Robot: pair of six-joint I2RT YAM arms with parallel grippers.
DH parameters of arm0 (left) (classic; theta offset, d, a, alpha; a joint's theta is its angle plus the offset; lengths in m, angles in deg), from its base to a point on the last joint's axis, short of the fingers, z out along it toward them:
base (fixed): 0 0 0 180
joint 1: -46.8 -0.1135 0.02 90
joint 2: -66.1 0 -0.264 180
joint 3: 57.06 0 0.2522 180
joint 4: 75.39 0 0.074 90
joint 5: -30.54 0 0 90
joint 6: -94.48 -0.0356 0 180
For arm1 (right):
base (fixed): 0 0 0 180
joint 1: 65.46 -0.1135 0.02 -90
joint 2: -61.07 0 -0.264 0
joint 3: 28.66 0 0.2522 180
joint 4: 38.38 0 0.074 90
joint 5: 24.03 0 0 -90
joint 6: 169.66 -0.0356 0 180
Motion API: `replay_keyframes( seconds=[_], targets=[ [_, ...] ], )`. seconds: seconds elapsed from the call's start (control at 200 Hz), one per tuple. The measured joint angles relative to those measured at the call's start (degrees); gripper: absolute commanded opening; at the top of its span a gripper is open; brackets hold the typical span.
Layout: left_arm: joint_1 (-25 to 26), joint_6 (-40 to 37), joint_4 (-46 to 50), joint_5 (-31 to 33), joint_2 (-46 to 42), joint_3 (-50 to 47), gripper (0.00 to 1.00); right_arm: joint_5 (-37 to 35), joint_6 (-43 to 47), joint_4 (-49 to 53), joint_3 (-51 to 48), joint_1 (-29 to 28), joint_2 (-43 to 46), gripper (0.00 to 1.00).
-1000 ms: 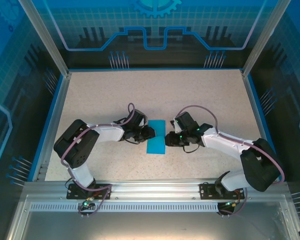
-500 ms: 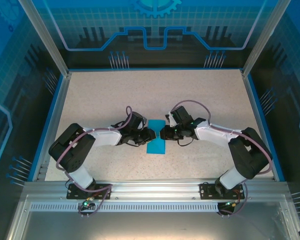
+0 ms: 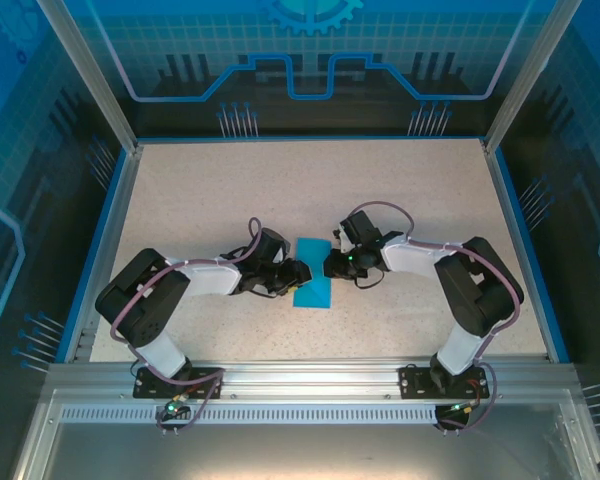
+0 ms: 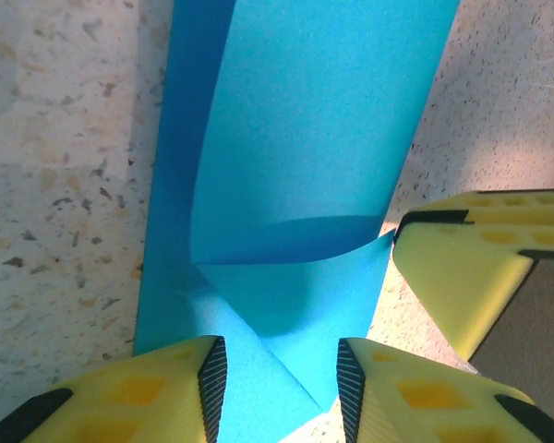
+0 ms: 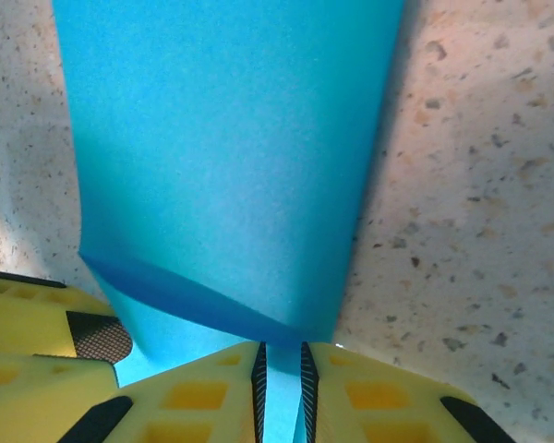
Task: Fold a paper plane with a square sheet of paper (pick it up from the middle)
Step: Turn over the paper at the center of the table.
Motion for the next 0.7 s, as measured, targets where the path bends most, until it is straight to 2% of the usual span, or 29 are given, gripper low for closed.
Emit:
replay_keyframes(
  seconds=[0.7],
  targets=[
    [0.37, 0.37, -0.90, 0.00, 1.46, 0.90, 0.45, 1.09, -0.02, -1.95, -0.02, 1.40, -1.36, 0.18]
  ],
)
